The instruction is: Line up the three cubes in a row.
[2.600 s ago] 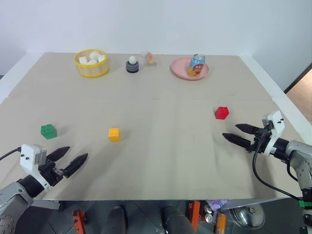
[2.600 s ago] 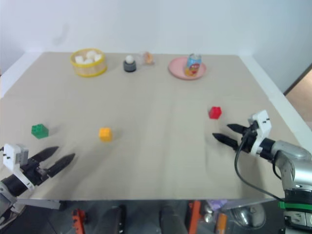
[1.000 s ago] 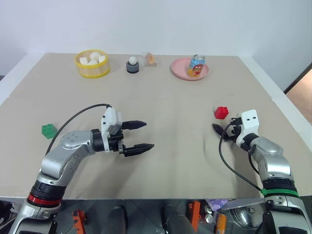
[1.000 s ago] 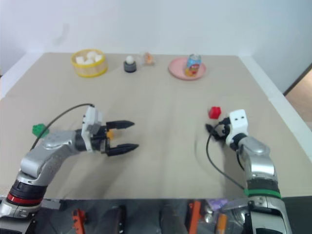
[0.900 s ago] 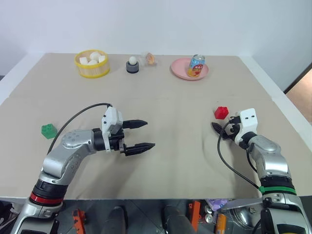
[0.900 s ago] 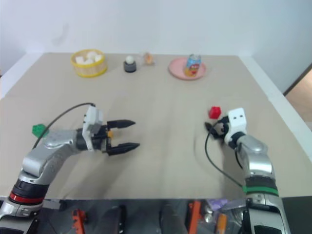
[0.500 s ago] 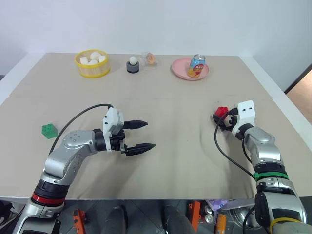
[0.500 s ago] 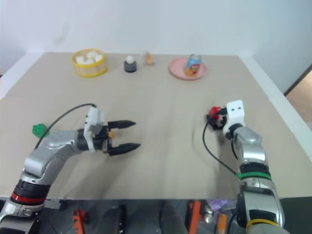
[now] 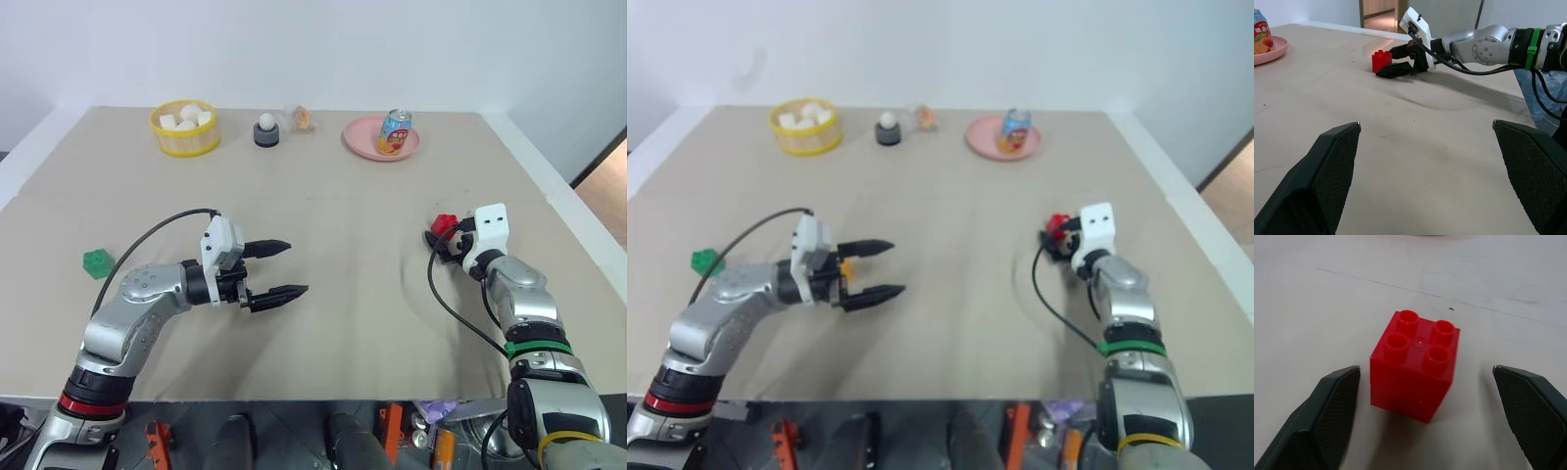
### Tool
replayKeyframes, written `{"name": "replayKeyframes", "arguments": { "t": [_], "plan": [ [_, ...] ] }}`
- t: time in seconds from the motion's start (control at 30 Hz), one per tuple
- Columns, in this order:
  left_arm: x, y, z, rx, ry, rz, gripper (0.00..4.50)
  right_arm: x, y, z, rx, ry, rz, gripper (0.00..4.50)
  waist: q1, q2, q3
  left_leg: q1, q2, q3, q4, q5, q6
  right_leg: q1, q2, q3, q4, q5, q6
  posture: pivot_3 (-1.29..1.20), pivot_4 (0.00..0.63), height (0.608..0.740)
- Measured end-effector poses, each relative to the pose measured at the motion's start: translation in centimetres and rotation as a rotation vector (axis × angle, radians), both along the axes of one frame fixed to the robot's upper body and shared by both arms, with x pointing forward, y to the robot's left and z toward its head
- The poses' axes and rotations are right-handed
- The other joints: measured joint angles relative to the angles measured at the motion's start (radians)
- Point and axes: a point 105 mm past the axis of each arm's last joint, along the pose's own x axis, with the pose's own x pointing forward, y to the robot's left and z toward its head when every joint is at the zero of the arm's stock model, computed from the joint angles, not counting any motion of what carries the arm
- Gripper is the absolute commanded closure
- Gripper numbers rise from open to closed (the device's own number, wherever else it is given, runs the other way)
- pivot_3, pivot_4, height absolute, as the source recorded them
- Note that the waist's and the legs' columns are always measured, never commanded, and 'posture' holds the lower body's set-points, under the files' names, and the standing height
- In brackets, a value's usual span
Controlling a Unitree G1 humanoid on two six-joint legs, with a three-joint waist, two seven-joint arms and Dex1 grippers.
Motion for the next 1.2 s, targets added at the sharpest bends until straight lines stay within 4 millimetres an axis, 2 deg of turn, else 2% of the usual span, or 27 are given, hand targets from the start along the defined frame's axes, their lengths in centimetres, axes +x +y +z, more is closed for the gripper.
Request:
{"name": "replayKeyframes", "arguments": {
  "t": [0.1,0.13,0.23,0.27,0.53,0.63,0.77,0.9,1.0,1.13,1.2],
  "plan": [
    [0.1,0.0,0.1,0.000,-0.003,-0.003,0.00,0.1,0.6,-0.2,0.021,0.001,0.014,1.65,-0.006,0.000,0.000,0.001,0.000,0.000,0.000,0.000,0.000,0.001,0.000,0.000,0.000,0.000,0.000,0.00,0.150,0.740],
    [0.2,0.0,0.1,0.000,-0.004,-0.002,0.00,0.1,0.8,-0.3,0.023,0.003,0.019,2.11,-0.007,0.000,0.000,0.001,0.000,-0.001,0.000,0.000,0.000,0.002,0.000,0.000,0.000,0.000,0.000,0.00,0.150,0.740],
    [0.3,0.1,0.1,-0.001,-0.010,-0.005,0.00,0.1,0.9,-0.3,0.024,0.004,0.026,3.10,-0.007,0.000,0.000,0.001,-0.001,-0.002,0.001,0.000,0.000,0.003,0.000,0.000,0.000,0.000,0.000,0.00,0.150,0.740],
    [0.3,0.1,0.1,-0.001,-0.011,-0.006,0.00,0.1,0.9,-0.3,0.023,0.003,0.028,3.26,-0.007,0.000,0.000,0.001,-0.001,-0.002,0.001,0.000,0.000,0.003,0.000,0.000,0.000,0.000,0.000,0.00,0.150,0.740],
    [0.5,0.2,0.1,-0.002,-0.012,-0.006,0.00,0.0,1.2,-0.2,0.018,0.007,0.052,3.26,-0.011,0.000,0.000,0.001,-0.001,-0.003,0.001,0.000,0.000,0.003,0.000,-0.001,0.000,0.000,0.001,0.00,0.150,0.740],
    [0.5,0.4,0.2,-0.009,-0.013,-0.012,0.00,-0.4,2.1,0.0,0.017,0.007,0.130,3.26,-0.016,0.000,0.000,0.001,-0.001,-0.003,0.000,0.000,0.000,0.003,0.000,-0.001,0.000,-0.001,0.001,0.00,0.150,0.740],
    [0.8,1.2,1.1,-0.042,-0.037,-0.027,0.00,-1.8,4.8,1.7,0.014,-0.022,0.375,3.26,-0.019,0.001,0.001,0.001,-0.001,-0.004,0.000,0.000,0.000,0.003,0.000,-0.002,0.000,-0.001,0.001,0.00,0.150,0.740],
    [0.5,2.6,2.3,-0.079,-0.067,-0.049,0.00,-4.3,7.3,4.4,-0.024,-0.040,0.669,3.26,-0.019,0.001,0.001,0.001,-0.001,-0.004,0.000,0.000,0.000,0.003,0.000,-0.002,0.000,-0.001,0.001,0.00,0.150,0.740],
    [-0.2,4.0,2.9,-0.099,-0.078,-0.077,0.00,-6.4,8.7,5.7,-0.083,-0.004,0.853,3.26,-0.019,0.001,0.001,0.001,0.000,-0.004,0.000,0.000,0.000,0.003,0.000,-0.002,0.000,-0.001,0.000,0.00,0.150,0.740],
    [-1.3,5.6,2.3,-0.083,-0.061,-0.098,0.00,-9.1,9.7,4.9,-0.204,0.113,1.064,3.26,-0.019,0.001,0.001,0.001,0.000,-0.004,0.000,0.000,0.000,0.003,0.000,-0.003,0.000,-0.002,-0.001,0.00,0.150,0.740],
    [-1.7,5.9,2.1,-0.073,-0.057,-0.099,0.00,-9.7,9.9,4.2,-0.240,0.143,1.117,3.26,-0.019,0.001,0.001,0.001,0.000,-0.004,0.000,0.000,0.000,0.002,0.000,-0.003,0.000,-0.002,-0.001,0.00,0.150,0.740]
  ]
}}
